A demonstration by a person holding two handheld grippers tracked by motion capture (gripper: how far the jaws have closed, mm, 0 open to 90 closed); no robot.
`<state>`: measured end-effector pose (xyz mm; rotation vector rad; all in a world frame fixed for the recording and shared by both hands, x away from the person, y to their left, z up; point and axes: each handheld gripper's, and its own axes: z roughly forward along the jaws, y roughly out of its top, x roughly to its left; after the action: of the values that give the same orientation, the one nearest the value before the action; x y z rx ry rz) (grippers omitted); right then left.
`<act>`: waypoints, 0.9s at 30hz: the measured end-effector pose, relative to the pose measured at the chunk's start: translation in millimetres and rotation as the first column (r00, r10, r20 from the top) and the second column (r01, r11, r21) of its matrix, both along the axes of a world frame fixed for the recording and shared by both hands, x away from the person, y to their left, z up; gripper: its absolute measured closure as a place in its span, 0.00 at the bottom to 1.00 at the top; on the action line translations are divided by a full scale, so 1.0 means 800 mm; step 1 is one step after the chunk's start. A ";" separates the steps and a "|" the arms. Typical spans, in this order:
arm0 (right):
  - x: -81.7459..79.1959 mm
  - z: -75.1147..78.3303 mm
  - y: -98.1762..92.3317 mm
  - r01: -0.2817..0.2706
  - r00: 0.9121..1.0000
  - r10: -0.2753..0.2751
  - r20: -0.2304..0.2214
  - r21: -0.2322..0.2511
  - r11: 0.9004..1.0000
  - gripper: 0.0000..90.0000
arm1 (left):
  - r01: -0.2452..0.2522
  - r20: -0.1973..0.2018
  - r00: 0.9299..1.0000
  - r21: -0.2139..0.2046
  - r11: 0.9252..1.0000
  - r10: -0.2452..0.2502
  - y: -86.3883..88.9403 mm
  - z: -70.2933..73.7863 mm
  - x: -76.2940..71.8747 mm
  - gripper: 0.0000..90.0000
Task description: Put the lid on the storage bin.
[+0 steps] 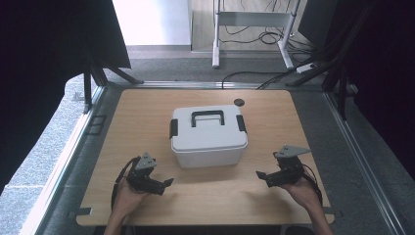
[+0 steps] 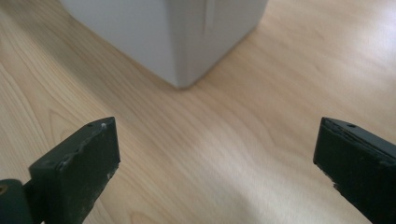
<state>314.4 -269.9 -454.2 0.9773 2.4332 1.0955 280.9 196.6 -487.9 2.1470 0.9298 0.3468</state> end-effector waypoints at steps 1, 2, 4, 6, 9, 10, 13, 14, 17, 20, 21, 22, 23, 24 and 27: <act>-0.003 -0.005 -0.003 0.012 1.000 -0.011 -0.009 0.003 1.000 0.00 | -0.004 -0.002 1.000 0.001 1.000 0.004 -0.001 -0.004 -0.001 0.00; -0.005 -0.010 -0.005 0.028 1.000 -0.028 -0.012 0.012 1.000 0.00 | -0.002 -0.009 1.000 0.005 1.000 0.002 -0.002 -0.009 -0.002 0.00; -0.008 -0.019 -0.010 0.041 0.999 -0.041 -0.018 0.010 0.999 0.00 | 0.002 -0.017 1.000 0.014 1.000 -0.002 -0.003 -0.017 -0.004 0.00; -0.011 -0.026 -0.013 0.058 0.998 -0.057 -0.017 0.004 0.998 0.00 | 0.004 -0.028 1.000 0.024 1.000 -0.004 -0.005 -0.025 -0.006 0.00; -0.015 -0.039 -0.018 0.083 0.996 -0.083 -0.022 0.002 0.997 0.00 | 0.004 -0.039 0.999 0.039 0.999 -0.003 -0.007 -0.034 -0.008 0.00; -0.017 -0.043 -0.020 0.092 0.996 -0.092 -0.023 0.004 0.996 0.00 | 0.005 -0.044 0.999 0.040 0.999 -0.003 -0.007 -0.036 -0.009 0.00; -0.020 -0.053 -0.022 0.115 0.993 -0.115 -0.041 0.006 0.993 0.00 | 0.009 -0.052 0.999 0.047 0.999 -0.007 -0.009 -0.041 -0.009 0.00; -0.021 -0.056 -0.023 0.118 0.992 -0.117 -0.041 0.005 0.993 0.00 | 0.010 -0.062 0.998 0.058 0.998 -0.006 -0.010 -0.042 -0.008 0.00; -0.025 -0.070 -0.024 0.131 0.990 -0.132 -0.054 -0.013 0.991 0.00 | 0.014 -0.061 0.998 0.077 0.997 -0.009 -0.013 -0.043 -0.008 0.00; -0.027 -0.080 -0.025 0.141 0.987 -0.143 -0.067 -0.033 0.989 0.00 | 0.013 -0.063 0.998 0.078 0.997 -0.008 -0.013 -0.043 -0.008 0.00; -0.028 -0.080 -0.024 0.146 0.987 -0.148 -0.057 -0.046 0.988 0.00 | 0.012 -0.063 0.998 0.078 0.997 -0.007 -0.013 -0.043 -0.008 0.00; -0.029 -0.081 -0.024 0.146 0.987 -0.149 -0.054 -0.055 0.988 0.00 | 0.012 -0.063 0.998 0.078 0.997 -0.007 -0.013 -0.043 -0.008 0.00; -0.029 -0.081 -0.024 0.148 0.987 -0.151 -0.054 -0.056 0.987 0.00 | 0.012 -0.063 0.998 0.078 0.997 -0.007 -0.013 -0.043 -0.008 0.00; -0.029 -0.081 -0.024 0.149 0.987 -0.152 -0.053 -0.057 0.987 0.00 | 0.012 -0.063 0.998 0.078 0.997 -0.007 -0.013 -0.043 -0.008 0.00; -0.030 -0.081 -0.023 0.156 0.986 -0.159 -0.052 -0.056 0.986 0.00 | 0.012 -0.063 0.998 0.079 0.997 -0.007 -0.013 -0.044 -0.008 0.00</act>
<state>290.2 -288.7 -519.3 1.1761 2.3682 0.9586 274.3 186.4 -522.7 2.2452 0.9551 0.3186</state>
